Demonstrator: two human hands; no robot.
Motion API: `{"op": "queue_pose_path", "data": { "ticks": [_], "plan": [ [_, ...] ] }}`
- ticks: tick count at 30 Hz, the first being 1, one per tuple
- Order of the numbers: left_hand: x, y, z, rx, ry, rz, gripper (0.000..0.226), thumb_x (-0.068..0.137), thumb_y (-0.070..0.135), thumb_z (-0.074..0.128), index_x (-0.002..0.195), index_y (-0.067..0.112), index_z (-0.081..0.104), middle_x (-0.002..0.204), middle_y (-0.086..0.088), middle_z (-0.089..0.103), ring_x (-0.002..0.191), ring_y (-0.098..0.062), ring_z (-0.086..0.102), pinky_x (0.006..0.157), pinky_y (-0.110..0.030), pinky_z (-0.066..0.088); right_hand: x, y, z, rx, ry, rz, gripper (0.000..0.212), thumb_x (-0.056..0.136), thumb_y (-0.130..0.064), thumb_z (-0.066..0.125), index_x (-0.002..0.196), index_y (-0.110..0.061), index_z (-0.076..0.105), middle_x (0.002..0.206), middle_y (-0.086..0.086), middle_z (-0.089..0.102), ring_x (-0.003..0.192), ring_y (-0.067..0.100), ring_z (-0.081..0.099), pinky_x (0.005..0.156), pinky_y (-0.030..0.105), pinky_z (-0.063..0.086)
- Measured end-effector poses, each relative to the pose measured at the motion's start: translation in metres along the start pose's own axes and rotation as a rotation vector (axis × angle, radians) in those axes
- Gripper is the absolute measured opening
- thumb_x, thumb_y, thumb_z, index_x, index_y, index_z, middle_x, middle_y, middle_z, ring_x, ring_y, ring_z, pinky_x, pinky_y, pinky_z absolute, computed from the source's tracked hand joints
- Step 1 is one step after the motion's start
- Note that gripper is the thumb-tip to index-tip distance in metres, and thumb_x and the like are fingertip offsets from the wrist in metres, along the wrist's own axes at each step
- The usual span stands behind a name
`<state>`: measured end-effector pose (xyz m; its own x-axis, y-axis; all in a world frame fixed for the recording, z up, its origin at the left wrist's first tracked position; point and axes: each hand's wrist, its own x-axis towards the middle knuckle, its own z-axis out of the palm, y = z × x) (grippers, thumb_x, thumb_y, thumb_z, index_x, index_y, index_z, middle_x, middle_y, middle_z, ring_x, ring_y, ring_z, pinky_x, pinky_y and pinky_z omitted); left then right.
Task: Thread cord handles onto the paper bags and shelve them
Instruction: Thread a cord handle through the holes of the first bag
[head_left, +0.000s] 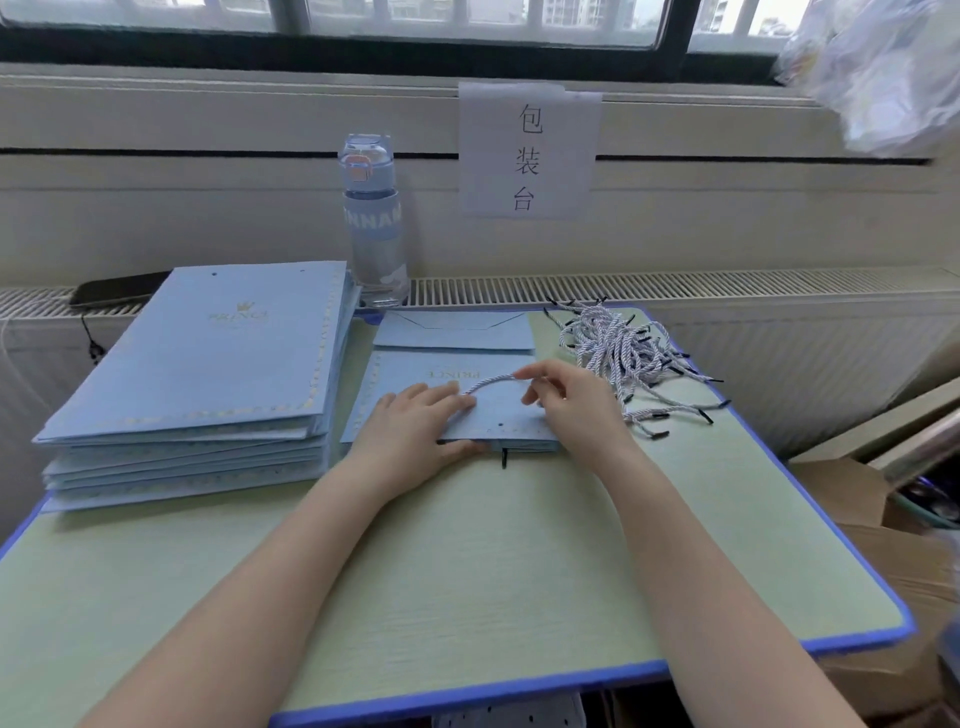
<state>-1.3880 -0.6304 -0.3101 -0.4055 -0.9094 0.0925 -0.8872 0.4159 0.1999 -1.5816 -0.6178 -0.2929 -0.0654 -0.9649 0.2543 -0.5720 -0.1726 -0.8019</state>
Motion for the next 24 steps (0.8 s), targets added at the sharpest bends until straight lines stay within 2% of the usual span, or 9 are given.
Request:
{"op": "queue_pose_path", "data": {
  "ticks": [3, 5, 7, 10, 12, 14, 16, 21, 24],
  "plan": [
    [-0.001, -0.006, 0.001, -0.061, 0.085, 0.048, 0.048, 0.090, 0.049, 0.056, 0.135, 0.034, 0.048, 0.148, 0.011, 0.039, 0.136, -0.014, 0.034, 0.108, -0.034, 0.028, 0.000, -0.002, -0.001, -0.016, 0.016, 0.004, 0.023, 0.093, -0.004, 0.051, 0.101, -0.015, 0.070, 0.081, 0.000, 0.068, 0.050, -0.012, 0.049, 0.053, 0.007, 0.036],
    [-0.006, -0.006, 0.000, -0.153, 0.195, 0.101, 0.038, 0.086, 0.036, 0.067, 0.123, 0.028, 0.062, 0.136, 0.008, 0.054, 0.126, -0.015, 0.048, 0.097, -0.028, 0.037, 0.000, -0.002, -0.001, 0.000, 0.018, 0.024, 0.021, 0.091, -0.005, 0.055, 0.100, -0.015, 0.071, 0.083, 0.000, 0.069, 0.052, -0.013, 0.050, 0.056, 0.005, 0.037],
    [-0.008, -0.003, 0.001, -0.126, 0.347, 0.199, 0.027, 0.080, 0.023, 0.075, 0.106, 0.022, 0.071, 0.126, 0.002, 0.063, 0.112, -0.021, 0.060, 0.081, -0.028, 0.044, -0.001, -0.002, -0.001, 0.012, 0.005, 0.035, 0.018, 0.089, -0.006, 0.060, 0.097, -0.015, 0.073, 0.081, -0.005, 0.069, 0.056, -0.015, 0.051, 0.060, 0.003, 0.038],
    [-0.006, 0.008, 0.007, -0.070, 0.484, 0.347, 0.014, 0.077, 0.025, 0.064, 0.086, 0.021, 0.074, 0.107, 0.000, 0.071, 0.089, -0.021, 0.069, 0.061, -0.029, 0.053, -0.004, -0.003, 0.000, 0.037, -0.034, 0.058, 0.014, 0.085, -0.007, 0.065, 0.093, -0.014, 0.074, 0.065, -0.016, 0.062, 0.052, -0.010, 0.053, 0.059, 0.004, 0.040],
    [-0.005, 0.013, 0.012, -0.080, 0.451, 0.383, 0.023, 0.083, 0.032, 0.052, 0.083, 0.023, 0.073, 0.092, 0.008, 0.072, 0.079, -0.016, 0.069, 0.051, -0.030, 0.055, -0.005, -0.005, 0.002, 0.071, -0.044, 0.086, 0.013, 0.083, -0.005, 0.067, 0.091, -0.012, 0.074, 0.062, -0.007, 0.063, 0.052, 0.000, 0.055, 0.062, 0.013, 0.047],
    [-0.005, 0.013, 0.016, -0.100, 0.427, 0.365, 0.028, 0.085, 0.035, 0.046, 0.085, 0.023, 0.072, 0.086, 0.011, 0.072, 0.075, -0.015, 0.069, 0.047, -0.031, 0.053, -0.005, -0.005, 0.001, 0.116, -0.035, 0.105, 0.013, 0.082, -0.003, 0.068, 0.088, -0.013, 0.073, 0.066, 0.003, 0.065, 0.058, 0.010, 0.058, 0.067, 0.023, 0.051],
    [-0.005, 0.009, 0.017, -0.105, 0.429, 0.331, 0.031, 0.086, 0.036, 0.044, 0.083, 0.020, 0.071, 0.084, 0.010, 0.071, 0.071, -0.017, 0.068, 0.047, -0.032, 0.053, -0.005, -0.006, 0.000, 0.142, -0.030, 0.108, 0.015, 0.083, -0.001, 0.066, 0.089, -0.014, 0.071, 0.069, 0.007, 0.065, 0.060, 0.014, 0.057, 0.069, 0.025, 0.050],
    [-0.006, 0.005, 0.014, -0.159, 0.356, 0.283, 0.046, 0.084, 0.044, 0.034, 0.083, 0.013, 0.068, 0.084, 0.004, 0.070, 0.073, -0.021, 0.064, 0.055, -0.034, 0.052, -0.005, -0.008, -0.004, 0.065, -0.070, 0.053, 0.030, 0.090, 0.000, 0.057, 0.117, -0.012, 0.065, 0.091, 0.000, 0.065, 0.065, 0.006, 0.054, 0.065, 0.009, 0.044],
    [-0.007, 0.005, 0.012, -0.137, 0.430, 0.324, 0.036, 0.081, 0.036, 0.040, 0.079, 0.017, 0.071, 0.077, 0.007, 0.070, 0.064, -0.018, 0.064, 0.047, -0.031, 0.051, -0.005, -0.007, -0.007, 0.067, -0.073, 0.042, 0.032, 0.087, 0.007, 0.056, 0.114, -0.008, 0.066, 0.081, -0.001, 0.061, 0.060, 0.005, 0.055, 0.062, 0.008, 0.047]
  ]
}}
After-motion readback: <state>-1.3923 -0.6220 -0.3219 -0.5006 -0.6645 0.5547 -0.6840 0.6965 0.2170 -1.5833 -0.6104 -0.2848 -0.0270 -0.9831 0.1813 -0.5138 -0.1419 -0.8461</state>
